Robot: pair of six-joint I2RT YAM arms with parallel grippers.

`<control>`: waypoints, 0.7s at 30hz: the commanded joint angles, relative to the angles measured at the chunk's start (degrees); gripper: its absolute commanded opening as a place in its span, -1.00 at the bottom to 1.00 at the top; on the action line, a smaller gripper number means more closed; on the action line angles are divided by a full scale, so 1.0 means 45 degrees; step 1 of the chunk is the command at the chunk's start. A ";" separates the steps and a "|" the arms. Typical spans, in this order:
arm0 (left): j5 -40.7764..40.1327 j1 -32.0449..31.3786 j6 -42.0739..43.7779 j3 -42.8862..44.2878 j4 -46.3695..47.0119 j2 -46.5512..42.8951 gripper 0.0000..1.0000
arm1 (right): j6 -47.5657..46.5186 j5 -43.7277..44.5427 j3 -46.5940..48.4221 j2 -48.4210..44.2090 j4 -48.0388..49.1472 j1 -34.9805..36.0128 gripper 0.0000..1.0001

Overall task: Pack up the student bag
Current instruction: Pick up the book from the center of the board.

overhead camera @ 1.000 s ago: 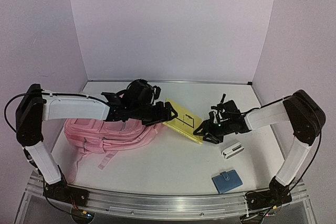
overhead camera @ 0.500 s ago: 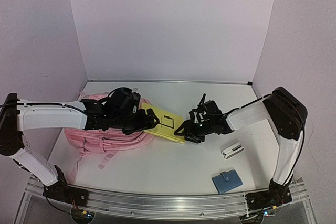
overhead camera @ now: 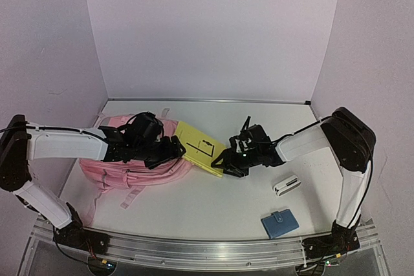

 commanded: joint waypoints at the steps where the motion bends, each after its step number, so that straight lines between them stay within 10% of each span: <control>1: 0.0255 0.0630 -0.0192 -0.0130 0.2074 0.0519 0.48 | 0.0031 -0.0035 0.0424 0.0302 0.0307 0.0237 0.14; 10: 0.0363 0.1262 -0.0477 0.0128 0.3750 0.1910 0.08 | 0.0025 -0.0019 0.0471 0.0185 0.0307 0.0321 0.14; 17: 0.0630 0.1310 0.0298 -0.0042 0.5256 0.1518 -0.95 | 0.0038 0.0961 -0.0022 -0.0586 0.0294 0.0330 0.17; 21: 0.1194 0.1318 0.0479 -0.0930 0.6592 0.0254 -1.00 | 0.0138 0.1929 -0.0538 -0.1766 0.0426 0.0318 0.41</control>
